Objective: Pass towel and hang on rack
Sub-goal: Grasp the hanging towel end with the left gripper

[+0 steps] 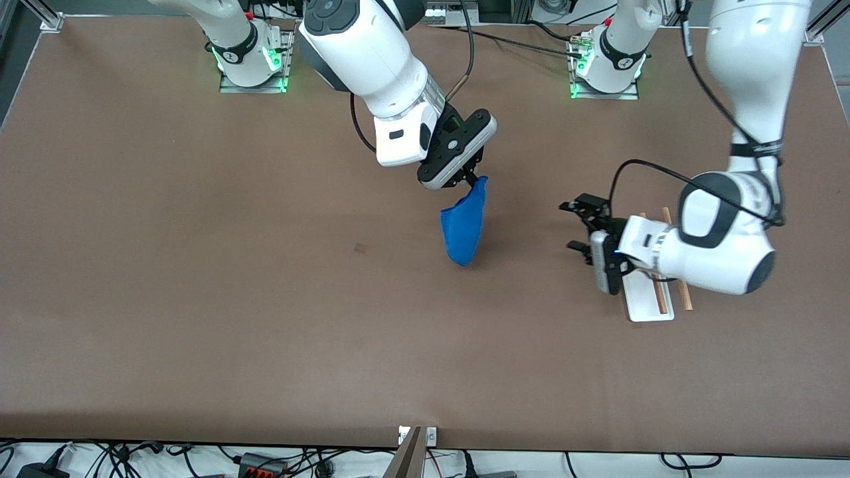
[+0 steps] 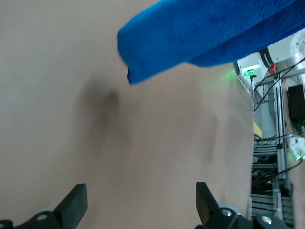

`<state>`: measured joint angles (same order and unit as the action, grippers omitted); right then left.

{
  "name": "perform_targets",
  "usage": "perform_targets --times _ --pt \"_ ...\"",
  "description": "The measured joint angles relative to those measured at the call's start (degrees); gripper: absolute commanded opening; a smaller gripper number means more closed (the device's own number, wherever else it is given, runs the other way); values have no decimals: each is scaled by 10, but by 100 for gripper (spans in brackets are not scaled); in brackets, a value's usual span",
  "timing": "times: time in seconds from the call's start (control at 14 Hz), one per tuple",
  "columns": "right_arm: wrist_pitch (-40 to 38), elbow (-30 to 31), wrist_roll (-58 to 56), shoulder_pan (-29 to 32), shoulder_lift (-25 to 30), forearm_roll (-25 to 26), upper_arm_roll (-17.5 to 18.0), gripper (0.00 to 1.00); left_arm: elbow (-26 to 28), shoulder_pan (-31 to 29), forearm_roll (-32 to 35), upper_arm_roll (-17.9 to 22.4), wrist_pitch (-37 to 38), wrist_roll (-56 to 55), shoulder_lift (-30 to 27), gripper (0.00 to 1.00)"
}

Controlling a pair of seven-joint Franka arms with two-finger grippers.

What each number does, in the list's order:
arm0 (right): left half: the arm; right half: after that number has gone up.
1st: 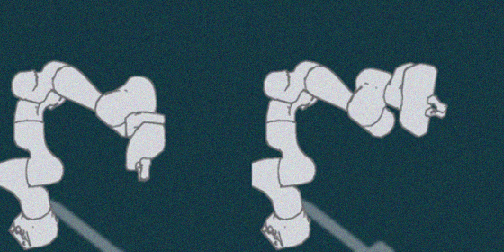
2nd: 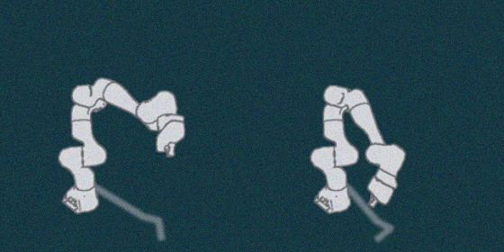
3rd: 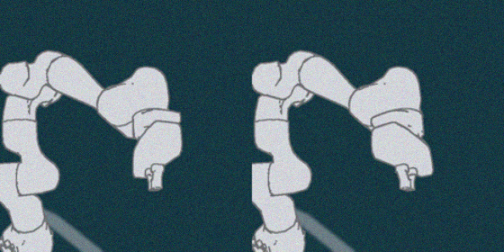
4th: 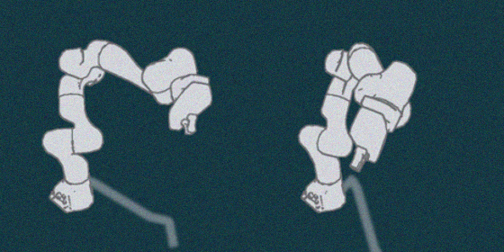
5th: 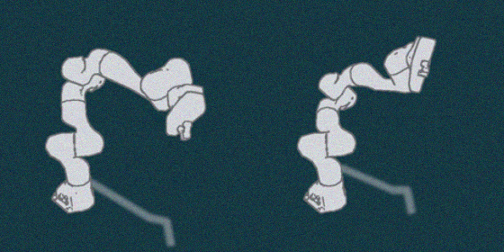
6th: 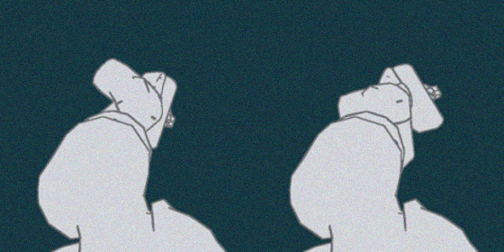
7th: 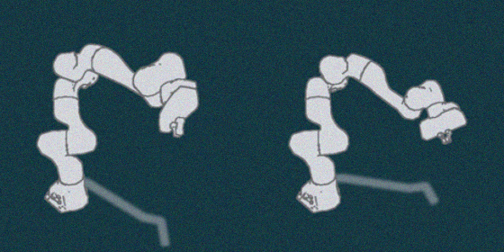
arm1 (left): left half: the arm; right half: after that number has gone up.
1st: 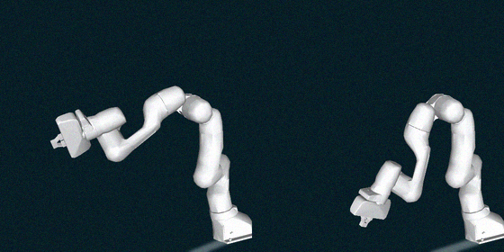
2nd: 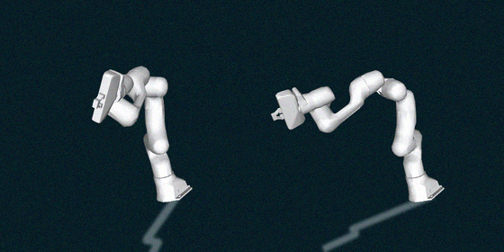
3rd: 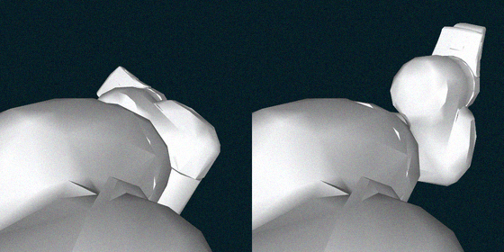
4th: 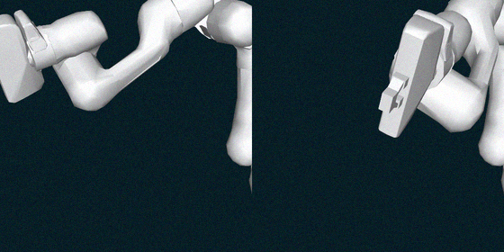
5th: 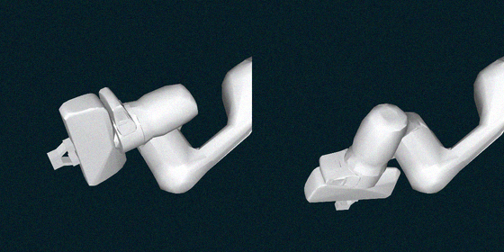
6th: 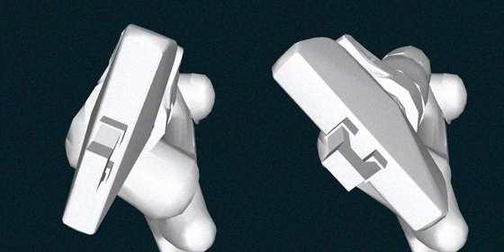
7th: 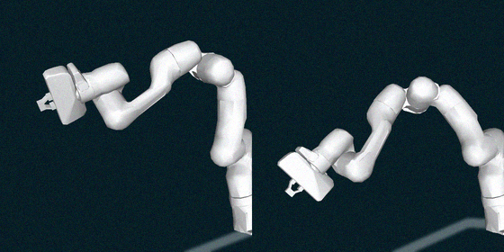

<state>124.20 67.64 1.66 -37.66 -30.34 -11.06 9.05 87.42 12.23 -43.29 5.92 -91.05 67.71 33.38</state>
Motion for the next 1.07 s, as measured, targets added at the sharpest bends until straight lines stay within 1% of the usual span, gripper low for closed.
perform_targets --times 0.14,0.29,0.36,0.57,0.71,0.79,0.86,0.93,1.0,1.07 --pt "0 0 0 0 0 16 0 0 12 26 -50 -5 -46 69 12 100" --pt "0 0 0 -3 0 30 0 0 36 38 -106 -22 -103 163 23 100" --pt "0 0 0 -4 0 31 0 0 46 40 -137 -31 -119 210 30 100" --pt "1 -1 0 -5 0 32 0 0 57 43 -224 -46 -142 324 52 100" --pt "3 -1 0 -5 0 32 0 0 57 52 -247 -50 -153 352 56 100" --pt "3 -1 0 -5 0 32 0 0 56 59 -252 -51 -159 356 55 90" --pt "3 -1 0 -6 0 32 0 0 55 66 -254 -52 -166 358 55 51" --pt "3 -1 0 -6 0 32 0 0 52 71 -256 -53 -171 364 55 25" --pt "3 -1 0 -6 0 33 0 0 49 75 -262 -53 -173 369 55 10" --pt "3 -1 0 -6 0 33 0 0 48 78 -276 -53 -174 372 55 1"
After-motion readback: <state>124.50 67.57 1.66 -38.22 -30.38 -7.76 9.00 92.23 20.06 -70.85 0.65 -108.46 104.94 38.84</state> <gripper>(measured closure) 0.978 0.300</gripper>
